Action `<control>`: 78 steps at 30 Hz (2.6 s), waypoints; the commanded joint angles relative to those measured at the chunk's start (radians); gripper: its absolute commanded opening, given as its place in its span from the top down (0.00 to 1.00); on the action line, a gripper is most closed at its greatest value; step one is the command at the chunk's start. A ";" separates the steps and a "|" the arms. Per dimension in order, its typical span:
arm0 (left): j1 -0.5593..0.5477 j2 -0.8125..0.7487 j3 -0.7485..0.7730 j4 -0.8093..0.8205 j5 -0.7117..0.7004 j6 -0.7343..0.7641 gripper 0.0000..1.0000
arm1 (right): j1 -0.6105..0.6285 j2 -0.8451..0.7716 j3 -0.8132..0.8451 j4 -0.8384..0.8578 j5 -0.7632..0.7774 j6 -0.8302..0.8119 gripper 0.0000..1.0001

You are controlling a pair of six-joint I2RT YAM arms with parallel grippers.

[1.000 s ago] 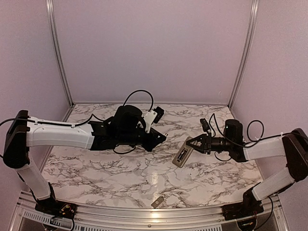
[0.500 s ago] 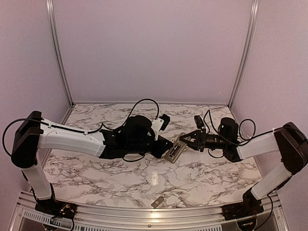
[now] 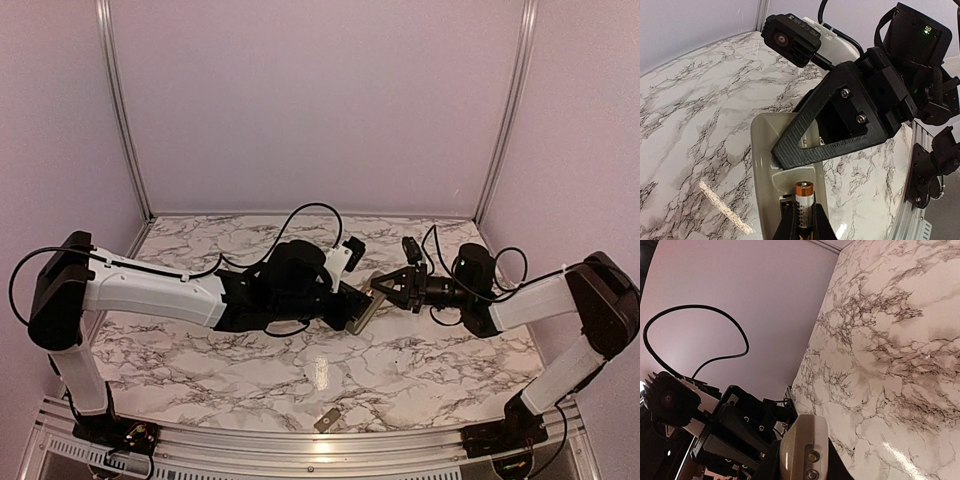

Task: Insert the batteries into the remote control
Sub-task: Place the battery in the battery compartment, then load the battery into the battery compartment.

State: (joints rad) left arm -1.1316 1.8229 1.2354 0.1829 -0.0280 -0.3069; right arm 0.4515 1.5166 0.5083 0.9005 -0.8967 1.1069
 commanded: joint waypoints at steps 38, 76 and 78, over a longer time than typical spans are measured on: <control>0.028 -0.060 -0.015 -0.026 -0.096 0.018 0.61 | 0.011 0.025 0.009 0.122 -0.028 0.084 1.00; -0.004 -0.333 -0.251 -0.210 0.215 0.833 0.67 | 0.250 0.158 0.358 -0.522 -0.158 -0.399 1.00; -0.007 -0.329 -0.249 -0.226 0.210 0.842 0.68 | 0.256 0.161 0.363 -0.523 -0.161 -0.397 1.00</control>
State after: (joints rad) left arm -1.1309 1.4731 0.9730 0.0284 0.1989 0.4873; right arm 0.6884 1.6707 0.8230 0.3809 -1.0416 0.7174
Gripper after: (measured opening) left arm 0.330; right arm 0.198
